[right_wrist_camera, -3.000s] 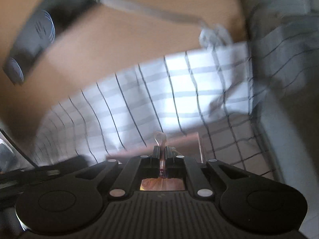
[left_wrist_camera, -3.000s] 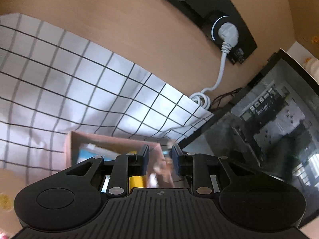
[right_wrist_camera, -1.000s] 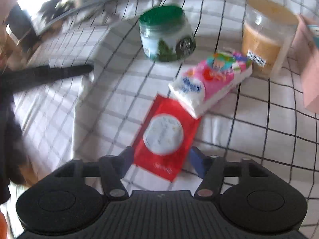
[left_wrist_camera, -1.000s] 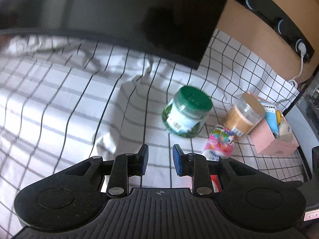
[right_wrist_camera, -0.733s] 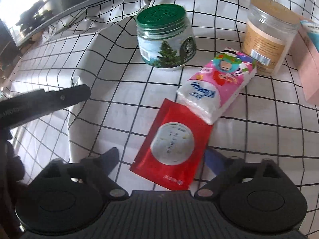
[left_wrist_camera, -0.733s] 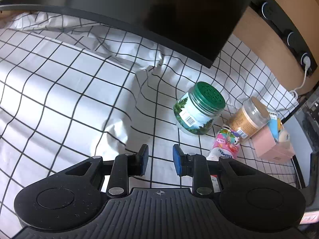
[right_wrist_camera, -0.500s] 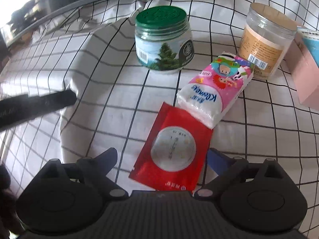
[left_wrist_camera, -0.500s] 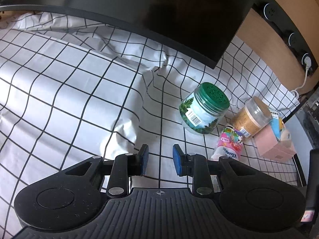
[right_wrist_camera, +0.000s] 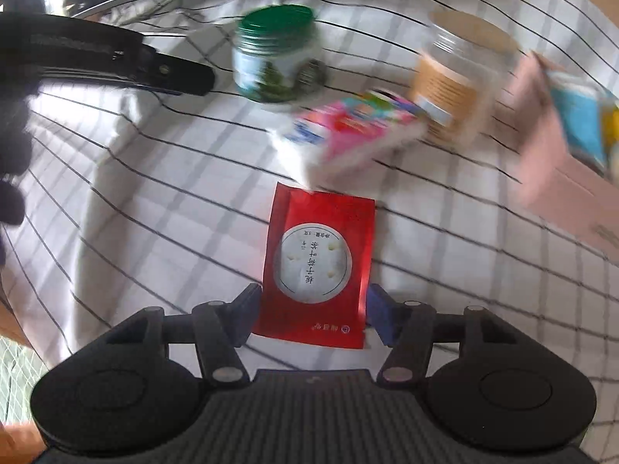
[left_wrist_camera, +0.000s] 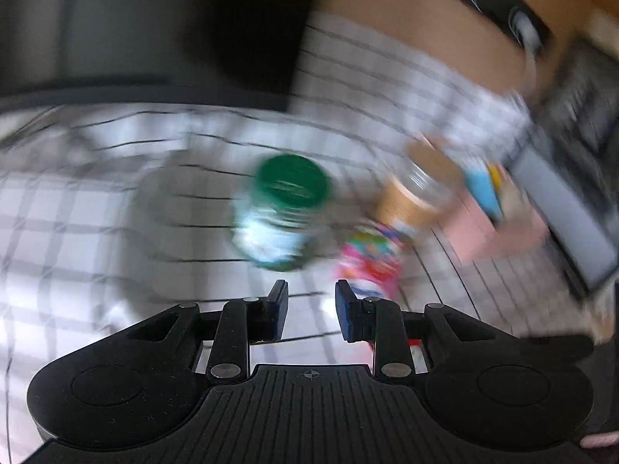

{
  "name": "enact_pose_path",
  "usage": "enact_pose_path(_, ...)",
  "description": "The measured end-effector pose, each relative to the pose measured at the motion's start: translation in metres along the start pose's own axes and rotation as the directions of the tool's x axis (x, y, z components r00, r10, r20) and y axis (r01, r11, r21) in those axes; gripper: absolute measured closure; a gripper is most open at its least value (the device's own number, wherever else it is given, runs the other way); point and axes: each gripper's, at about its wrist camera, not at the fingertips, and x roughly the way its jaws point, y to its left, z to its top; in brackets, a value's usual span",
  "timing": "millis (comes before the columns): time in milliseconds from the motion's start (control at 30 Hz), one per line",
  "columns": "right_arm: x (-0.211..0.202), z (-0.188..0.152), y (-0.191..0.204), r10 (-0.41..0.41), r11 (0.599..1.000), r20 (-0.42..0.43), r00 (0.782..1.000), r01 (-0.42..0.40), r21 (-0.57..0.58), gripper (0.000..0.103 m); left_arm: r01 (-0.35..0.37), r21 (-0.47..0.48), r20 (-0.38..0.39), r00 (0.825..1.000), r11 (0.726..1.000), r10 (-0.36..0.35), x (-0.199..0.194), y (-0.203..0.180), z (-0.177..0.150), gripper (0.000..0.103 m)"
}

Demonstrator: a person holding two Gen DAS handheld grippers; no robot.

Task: Organize soft objects
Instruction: 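Lower the left tool onto the pink Kleenex tissue pack and close on it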

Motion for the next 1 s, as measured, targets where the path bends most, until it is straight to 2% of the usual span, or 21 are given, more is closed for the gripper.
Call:
enact_pose_path(167, -0.011, -0.021, -0.022, 0.006, 1.000, 0.007, 1.000, -0.006, 0.012, 0.040, 0.032, 0.209, -0.086, 0.996, 0.977, -0.014, 0.044, -0.049, 0.017, 0.073)
enact_pose_path(233, -0.012, -0.025, -0.026, 0.009, 1.000, 0.022, 1.000, -0.009, 0.029, 0.036, 0.006, 0.286, -0.115, 0.993, 0.958, 0.028, 0.065, -0.064, 0.021, 0.072)
enact_pose_path(300, -0.013, -0.029, -0.027, 0.021, 0.999, 0.038, 0.999, -0.022, 0.038, 0.034, -0.026, 0.338, -0.166, 0.982, 0.941, 0.087, 0.086, -0.074, 0.021, 0.072)
enact_pose_path(367, -0.014, -0.033, -0.027, 0.022, 1.000, 0.047, 0.999, -0.023, 0.012, 0.032, -0.015, 0.364, -0.179, 0.980, 0.931, 0.086, 0.093, -0.082, 0.022, 0.071)
enact_pose_path(400, -0.014, -0.034, -0.025, 0.021, 1.000, 0.050, 0.999, -0.020, -0.007, 0.031, -0.005, 0.371, -0.195, 0.977, 0.929, 0.083, 0.095, -0.085, 0.023, 0.069)
enact_pose_path(500, -0.014, -0.037, -0.024, 0.028, 0.999, 0.060, 0.998, -0.027, -0.021, 0.024, 0.041, 0.399, -0.241, 0.969, 0.916, 0.061, 0.103, -0.094, 0.025, 0.041)
enact_pose_path(533, -0.014, -0.039, -0.024, 0.029, 0.999, 0.066, 0.997, -0.028, -0.023, 0.022, 0.044, 0.401, -0.244, 0.968, 0.915, 0.060, 0.103, -0.096, 0.025, 0.038)
enact_pose_path(700, -0.013, -0.042, -0.022, 0.040, 0.998, 0.073, 0.996, -0.037, -0.049, 0.018, 0.002, 0.377, -0.210, 0.974, 0.926, 0.083, 0.104, -0.097, 0.025, 0.040)
enact_pose_path(833, -0.011, -0.041, -0.020, 0.042, 0.997, 0.071, 0.997, -0.037, -0.070, 0.013, -0.057, 0.371, -0.197, 0.971, 0.927, 0.139, 0.106, -0.090, 0.029, 0.040)
enact_pose_path(900, -0.010, -0.042, -0.018, 0.041, 0.996, 0.066, 0.997, -0.035, -0.079, 0.009, -0.085, 0.347, -0.198, 0.967, 0.934, 0.161, 0.108, -0.082, 0.031, 0.039)
enact_pose_path(967, -0.007, -0.041, -0.017, 0.045, 0.996, 0.050, 0.998, -0.041, -0.076, 0.000, -0.103, 0.313, -0.209, 0.962, 0.944, 0.174, 0.110, -0.074, 0.031, 0.040)
enact_pose_path(1000, -0.007, -0.041, -0.017, 0.044, 0.996, 0.046, 0.998, -0.040, -0.080, 0.000, -0.113, 0.303, -0.210, 0.961, 0.946, 0.182, 0.112, -0.070, 0.031, 0.040)
